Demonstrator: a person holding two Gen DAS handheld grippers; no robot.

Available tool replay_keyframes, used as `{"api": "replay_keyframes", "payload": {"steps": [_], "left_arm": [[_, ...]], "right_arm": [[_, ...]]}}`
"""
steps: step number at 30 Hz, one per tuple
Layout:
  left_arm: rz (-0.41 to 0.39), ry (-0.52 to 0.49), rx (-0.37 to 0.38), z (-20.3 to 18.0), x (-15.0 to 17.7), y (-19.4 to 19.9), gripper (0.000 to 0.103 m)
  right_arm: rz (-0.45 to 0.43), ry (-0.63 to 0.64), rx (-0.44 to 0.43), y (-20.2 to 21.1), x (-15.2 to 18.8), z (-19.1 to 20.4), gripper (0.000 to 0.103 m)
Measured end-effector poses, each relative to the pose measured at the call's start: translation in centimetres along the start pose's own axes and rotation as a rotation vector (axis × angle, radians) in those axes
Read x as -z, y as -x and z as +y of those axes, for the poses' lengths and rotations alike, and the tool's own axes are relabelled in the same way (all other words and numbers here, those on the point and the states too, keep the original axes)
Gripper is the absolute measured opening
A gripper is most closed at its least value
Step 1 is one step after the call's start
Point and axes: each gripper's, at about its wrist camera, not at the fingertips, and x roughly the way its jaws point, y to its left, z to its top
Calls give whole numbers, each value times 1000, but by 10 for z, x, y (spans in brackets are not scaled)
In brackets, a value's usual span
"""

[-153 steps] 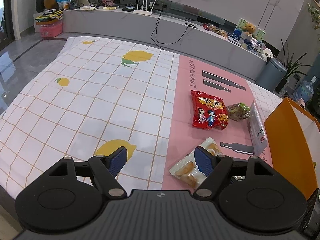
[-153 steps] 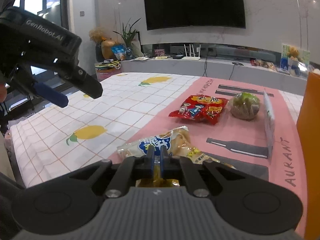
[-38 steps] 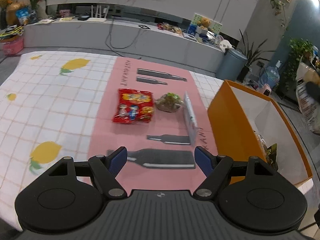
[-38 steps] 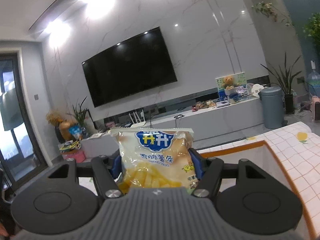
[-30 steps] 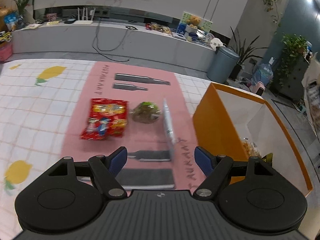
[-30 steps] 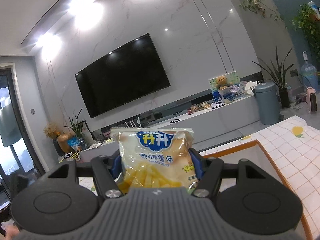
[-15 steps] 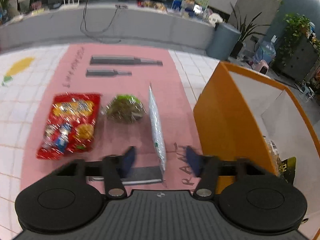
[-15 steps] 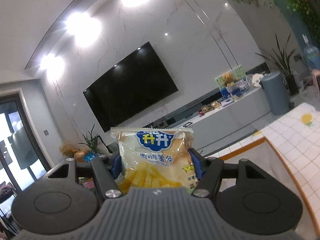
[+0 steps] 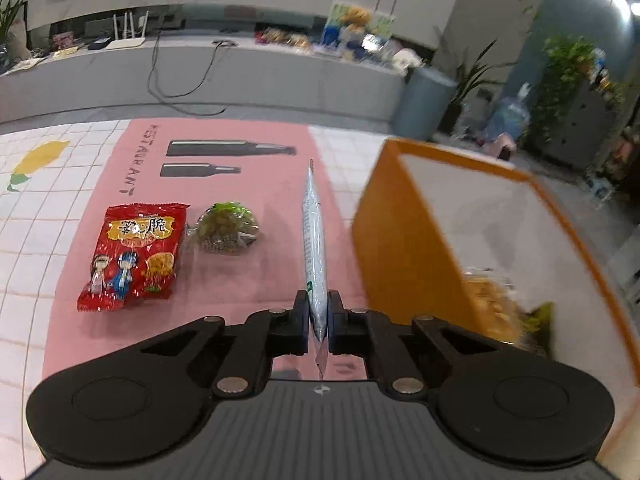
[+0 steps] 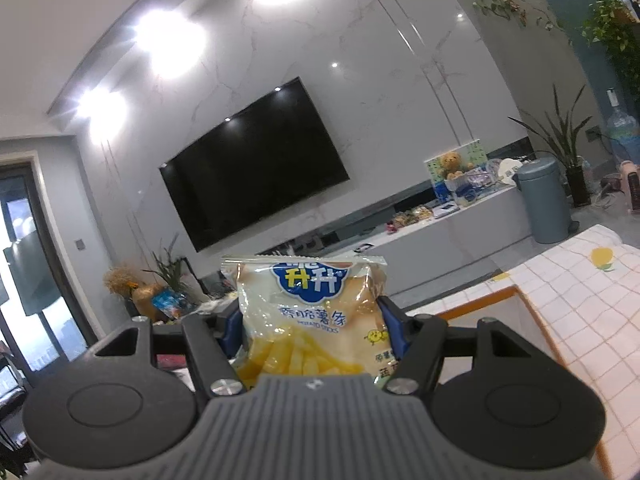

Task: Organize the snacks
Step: 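Lower the white chip bag into the box and open the right gripper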

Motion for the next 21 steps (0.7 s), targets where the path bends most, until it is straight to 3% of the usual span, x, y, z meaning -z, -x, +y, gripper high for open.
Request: {"api": "replay_keyframes", "payload": {"steps": [4,10,15,21], "left_arm": [[-13,1,56,-2,9,27,8],[-31,-20,123,-7,20,51,8],[-42,29,168,-2,19,55,8],[-55,7,187,-2,23,59,8]], "right_arm": [[70,-5,5,-9,3,-6,64],[174,45,82,-29,10,-6,64],[290,51,189,-55,21,-18,64],[429,12,323,-90,33,-46,64]]}}
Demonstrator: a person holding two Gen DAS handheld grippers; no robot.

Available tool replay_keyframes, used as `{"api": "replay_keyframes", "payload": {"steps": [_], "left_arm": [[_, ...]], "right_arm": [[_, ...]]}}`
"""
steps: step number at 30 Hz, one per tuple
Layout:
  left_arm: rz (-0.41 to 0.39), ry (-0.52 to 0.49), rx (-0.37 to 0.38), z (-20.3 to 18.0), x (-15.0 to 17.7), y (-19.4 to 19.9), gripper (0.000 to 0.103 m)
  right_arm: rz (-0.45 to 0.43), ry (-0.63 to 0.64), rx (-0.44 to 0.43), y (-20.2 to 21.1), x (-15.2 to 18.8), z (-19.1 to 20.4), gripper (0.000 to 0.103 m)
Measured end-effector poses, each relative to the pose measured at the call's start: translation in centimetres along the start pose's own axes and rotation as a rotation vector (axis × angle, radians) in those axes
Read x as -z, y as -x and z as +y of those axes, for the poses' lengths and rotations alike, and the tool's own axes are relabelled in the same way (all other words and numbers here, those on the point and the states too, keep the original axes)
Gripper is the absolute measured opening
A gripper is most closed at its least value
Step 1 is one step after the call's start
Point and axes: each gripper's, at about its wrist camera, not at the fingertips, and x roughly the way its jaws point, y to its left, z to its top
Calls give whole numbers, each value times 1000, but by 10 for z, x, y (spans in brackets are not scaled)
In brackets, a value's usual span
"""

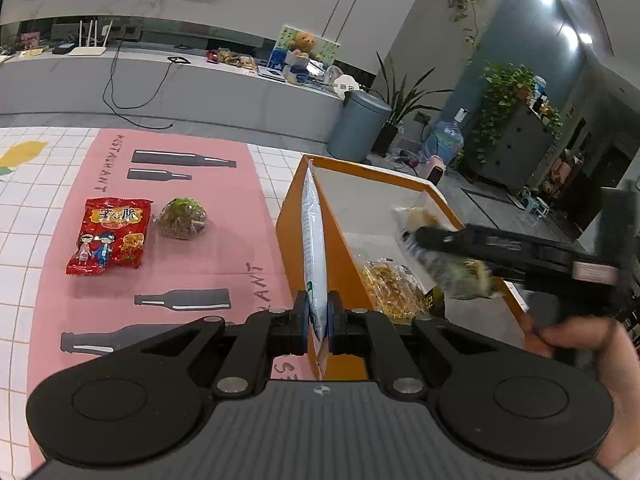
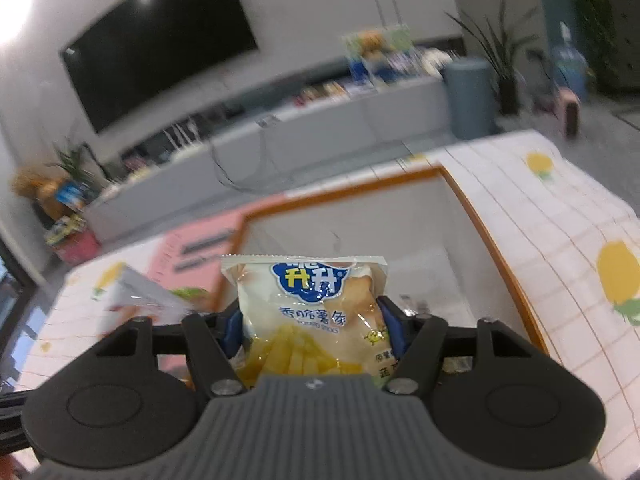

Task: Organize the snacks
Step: 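Lower the white chip bag into the box and open the right gripper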

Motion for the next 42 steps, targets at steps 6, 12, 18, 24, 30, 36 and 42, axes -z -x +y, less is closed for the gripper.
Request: {"api": "replay_keyframes", "payload": {"steps": [6,12,18,24,30,36,42], "left_arm": [[3,29,-2,7,0,-1,8],[4,27,-19,12,2,1,8],[17,61,-33,23,0,0,8],[4,57,-41,25,0,7,8],[-12,53,-31,22,-1,16,8],[-23,39,-15,19,-3,21,8],[-11,60,16,23,-4,18,8]], "right_arm": [[68,-32,36,-37,-6,2,64],[156,-19,105,-78,-22,13,64],[205,-77,96,-105,-28,18,64],[196,-101,92,-112,-28,26,66],[221,-98,30,-100,-26,23,99],[143,93,122,-81,-34,18,86],[179,55,199,-88,-37,-4,52]]}}
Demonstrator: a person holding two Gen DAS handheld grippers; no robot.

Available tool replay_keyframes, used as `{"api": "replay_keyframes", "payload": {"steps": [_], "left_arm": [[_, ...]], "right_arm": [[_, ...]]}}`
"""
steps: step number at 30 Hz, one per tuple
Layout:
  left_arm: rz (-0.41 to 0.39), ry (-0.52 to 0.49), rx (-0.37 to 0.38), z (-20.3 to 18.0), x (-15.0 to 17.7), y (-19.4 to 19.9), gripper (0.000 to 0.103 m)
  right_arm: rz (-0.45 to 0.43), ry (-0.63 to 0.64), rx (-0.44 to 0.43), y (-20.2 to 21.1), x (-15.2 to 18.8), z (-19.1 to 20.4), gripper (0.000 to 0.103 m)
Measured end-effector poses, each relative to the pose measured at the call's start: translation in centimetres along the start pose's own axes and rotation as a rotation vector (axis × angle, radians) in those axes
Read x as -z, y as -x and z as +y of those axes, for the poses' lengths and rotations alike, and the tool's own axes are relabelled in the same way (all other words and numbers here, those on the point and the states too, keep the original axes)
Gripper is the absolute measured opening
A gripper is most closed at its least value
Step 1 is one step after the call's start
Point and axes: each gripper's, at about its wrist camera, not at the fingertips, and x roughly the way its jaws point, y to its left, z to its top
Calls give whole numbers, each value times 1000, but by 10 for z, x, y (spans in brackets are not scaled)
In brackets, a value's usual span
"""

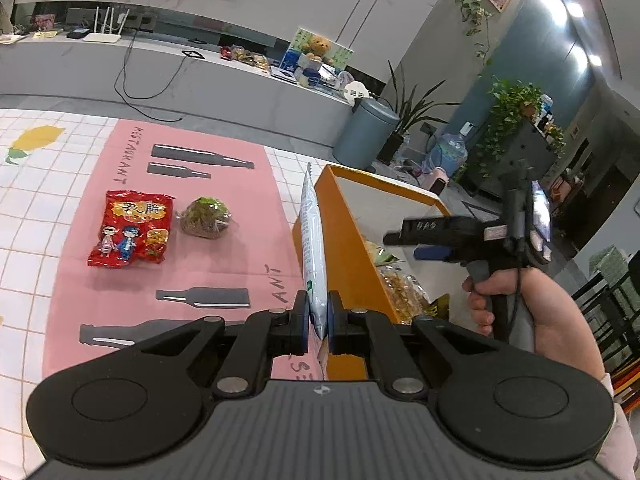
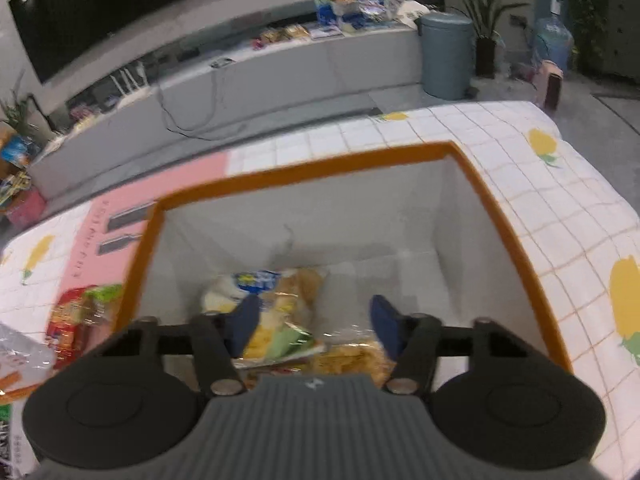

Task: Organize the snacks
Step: 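Lower the white chip bag into the box and open the right gripper, then carry the clear stick bag into the box and open the left gripper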

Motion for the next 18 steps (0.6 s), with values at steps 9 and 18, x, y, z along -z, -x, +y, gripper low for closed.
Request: {"api": "replay_keyframes", "payload": {"steps": [9,18], "left_arm": [[-21,-6,-19,-5,3,0,8],[-36,-40,1,-20,2,8,8]], "right_arm": [[187,207,105,-37,8,25,52],[204,222,34,-12,13,16,49]]}}
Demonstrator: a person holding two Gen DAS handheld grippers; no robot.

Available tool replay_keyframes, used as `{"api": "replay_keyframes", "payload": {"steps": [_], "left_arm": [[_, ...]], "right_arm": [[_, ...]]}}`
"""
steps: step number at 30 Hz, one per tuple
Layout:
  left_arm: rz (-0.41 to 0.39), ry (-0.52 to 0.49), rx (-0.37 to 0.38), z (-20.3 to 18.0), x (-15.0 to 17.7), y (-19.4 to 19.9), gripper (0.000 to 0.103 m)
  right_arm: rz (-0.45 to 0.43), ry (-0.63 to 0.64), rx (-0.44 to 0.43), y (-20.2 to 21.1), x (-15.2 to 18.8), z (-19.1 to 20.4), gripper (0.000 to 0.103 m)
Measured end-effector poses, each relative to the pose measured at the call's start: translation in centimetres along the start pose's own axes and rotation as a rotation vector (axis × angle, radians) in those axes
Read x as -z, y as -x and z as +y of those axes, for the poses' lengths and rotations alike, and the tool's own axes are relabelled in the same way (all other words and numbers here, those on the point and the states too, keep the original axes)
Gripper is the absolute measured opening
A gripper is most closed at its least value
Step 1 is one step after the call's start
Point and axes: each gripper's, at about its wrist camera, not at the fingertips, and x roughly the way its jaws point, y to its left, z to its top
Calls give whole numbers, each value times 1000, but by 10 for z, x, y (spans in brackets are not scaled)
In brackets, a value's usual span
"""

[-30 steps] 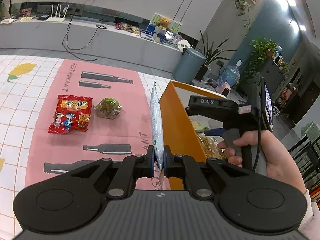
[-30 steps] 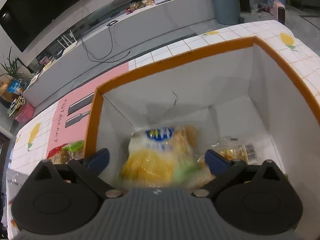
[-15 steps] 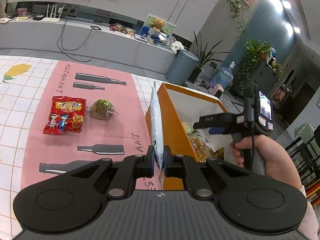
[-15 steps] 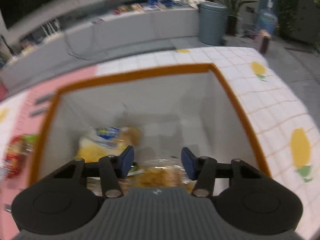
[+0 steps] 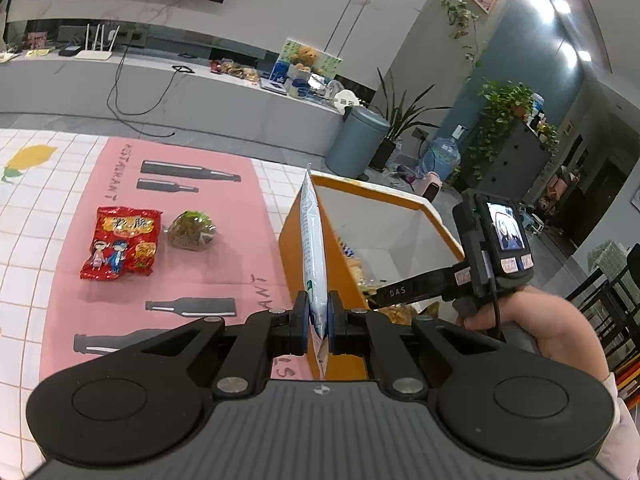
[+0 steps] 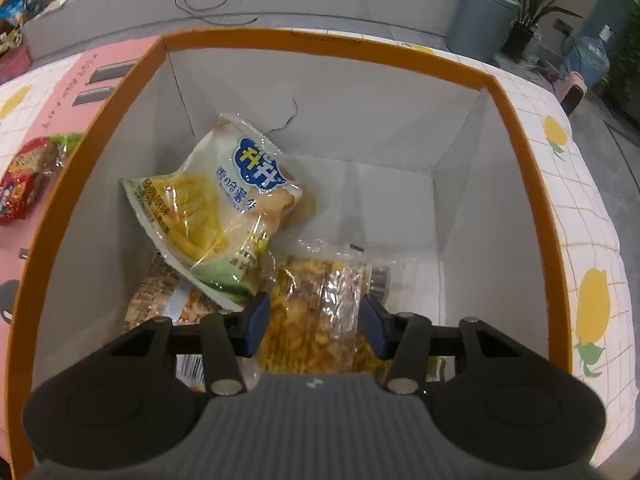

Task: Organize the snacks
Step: 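Carry the clear stick bag into the box and open the left gripper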

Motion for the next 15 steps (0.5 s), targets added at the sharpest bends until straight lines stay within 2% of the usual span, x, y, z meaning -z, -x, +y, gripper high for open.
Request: {"api": "replay_keyframes", "payload": {"steps": [6,11,15], "left_arm": [[-36,-13,32,-31,-6,8,8],[-36,-40,59,-67,-14,-2,8],[3,-57,72,-99,-24,-35,8]], "right_arm": [[-209,-147,-138,64,25,-25,56],[-402,-279,-136,120,59,-65,61],[-486,-409,-149,144,91,-101,61]]}}
